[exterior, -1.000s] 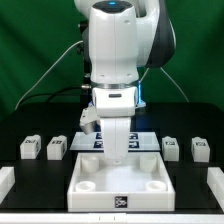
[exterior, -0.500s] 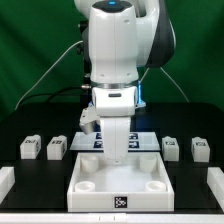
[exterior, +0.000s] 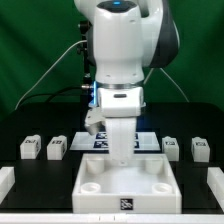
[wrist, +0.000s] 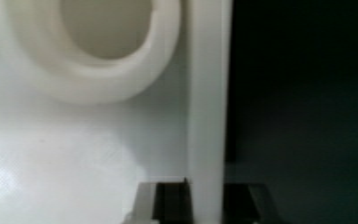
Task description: Assemble one leg
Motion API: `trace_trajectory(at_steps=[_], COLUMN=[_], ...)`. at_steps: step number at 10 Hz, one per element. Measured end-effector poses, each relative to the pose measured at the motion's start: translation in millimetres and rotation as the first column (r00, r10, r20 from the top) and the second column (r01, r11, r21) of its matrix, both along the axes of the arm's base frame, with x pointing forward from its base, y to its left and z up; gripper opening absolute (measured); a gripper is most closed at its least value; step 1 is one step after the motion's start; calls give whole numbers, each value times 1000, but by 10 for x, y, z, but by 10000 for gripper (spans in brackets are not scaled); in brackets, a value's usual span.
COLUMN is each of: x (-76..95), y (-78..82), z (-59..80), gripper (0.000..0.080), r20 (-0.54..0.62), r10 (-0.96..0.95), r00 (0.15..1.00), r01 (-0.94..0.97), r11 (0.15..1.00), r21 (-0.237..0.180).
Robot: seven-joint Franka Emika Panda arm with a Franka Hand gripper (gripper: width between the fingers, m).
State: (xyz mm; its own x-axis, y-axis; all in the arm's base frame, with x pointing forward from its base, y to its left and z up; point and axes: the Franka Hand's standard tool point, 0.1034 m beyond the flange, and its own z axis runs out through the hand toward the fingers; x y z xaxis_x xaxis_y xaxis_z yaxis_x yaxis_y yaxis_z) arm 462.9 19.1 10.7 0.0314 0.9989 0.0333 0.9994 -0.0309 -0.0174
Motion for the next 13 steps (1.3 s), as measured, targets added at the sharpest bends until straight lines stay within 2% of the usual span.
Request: trace_trajectory(at_steps=[2, 3, 10, 11, 12, 13], x=[271, 324, 321, 321, 322, 322], y=[326, 434, 443, 442, 442, 441], z=[38, 37, 7, 6, 6, 7], gripper=[58, 58, 70, 242, 242, 434], r20=[7, 5, 2, 2, 2, 2], r10=[-10, -21, -15, -15, -15, -15], r00=[1000, 1000, 1000, 1000, 1000, 1000], r01=[10, 21, 15, 15, 15, 15], r11=[1000, 999, 1000, 1000, 1000, 1000], r21=[18, 24, 22, 22, 22, 22])
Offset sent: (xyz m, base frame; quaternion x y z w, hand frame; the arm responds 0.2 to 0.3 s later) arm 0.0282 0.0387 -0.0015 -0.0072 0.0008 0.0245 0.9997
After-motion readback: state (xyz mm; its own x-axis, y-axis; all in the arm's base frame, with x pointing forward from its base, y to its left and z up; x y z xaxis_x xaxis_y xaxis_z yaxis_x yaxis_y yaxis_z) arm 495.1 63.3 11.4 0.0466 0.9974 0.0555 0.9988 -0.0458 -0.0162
